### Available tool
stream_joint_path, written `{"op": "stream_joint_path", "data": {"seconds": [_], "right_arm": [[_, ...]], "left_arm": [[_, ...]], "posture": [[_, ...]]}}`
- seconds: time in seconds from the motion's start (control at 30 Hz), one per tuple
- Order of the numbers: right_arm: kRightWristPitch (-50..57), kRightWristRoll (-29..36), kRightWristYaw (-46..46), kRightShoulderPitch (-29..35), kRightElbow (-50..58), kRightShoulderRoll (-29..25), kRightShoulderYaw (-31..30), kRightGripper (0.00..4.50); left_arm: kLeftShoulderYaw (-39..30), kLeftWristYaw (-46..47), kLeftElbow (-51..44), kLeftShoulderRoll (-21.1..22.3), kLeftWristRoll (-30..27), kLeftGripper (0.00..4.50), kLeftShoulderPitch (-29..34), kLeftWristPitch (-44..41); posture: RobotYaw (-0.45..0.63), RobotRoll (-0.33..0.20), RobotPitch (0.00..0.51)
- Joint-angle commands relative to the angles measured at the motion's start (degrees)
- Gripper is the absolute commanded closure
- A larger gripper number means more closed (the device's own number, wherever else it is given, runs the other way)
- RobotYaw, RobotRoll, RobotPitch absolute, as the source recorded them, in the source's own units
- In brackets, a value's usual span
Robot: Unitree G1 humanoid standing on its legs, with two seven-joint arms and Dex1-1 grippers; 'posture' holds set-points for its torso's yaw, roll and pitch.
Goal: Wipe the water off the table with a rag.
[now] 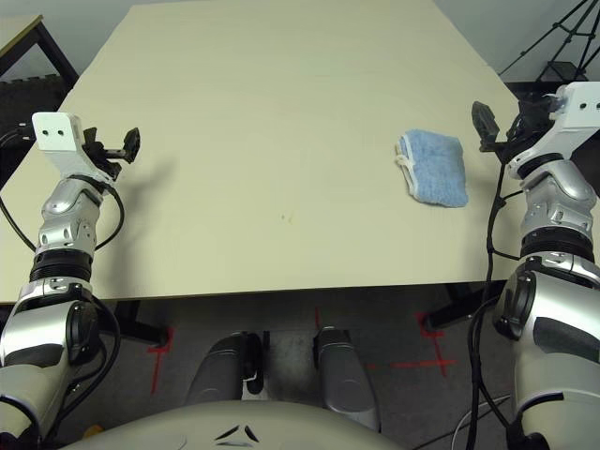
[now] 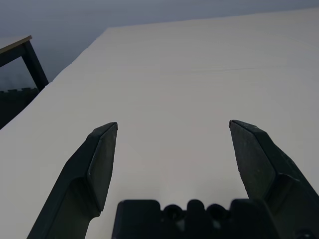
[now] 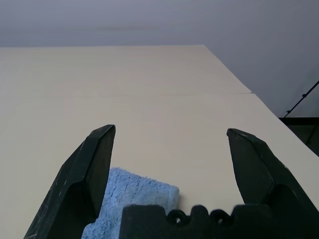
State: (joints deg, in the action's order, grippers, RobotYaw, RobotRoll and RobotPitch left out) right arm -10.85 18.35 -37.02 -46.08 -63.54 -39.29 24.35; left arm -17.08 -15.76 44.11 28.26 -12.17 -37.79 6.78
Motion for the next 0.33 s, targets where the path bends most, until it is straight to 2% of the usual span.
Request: {"op": "stream_joint_path", "data": {"seconds": [0.03, 0.33], "right_arm": [[0.2, 0.1, -1.3, 0.6, -0.8, 1.4, -0.3, 0.04], [1.2, -0.1, -2.0, 2.3, -0.3, 3.9, -1.0, 0.04]], "left_arm": [[0.1, 1.2, 1.0, 0.0, 1.0, 0.00, 0.3, 0.4], [0.1, 1.8, 0.3, 0.3, 1.1, 0.00, 0.1, 0.0]], "posture": [[-0.13, 0.000, 0.149], [-0.11, 0.000, 0.151]]}}
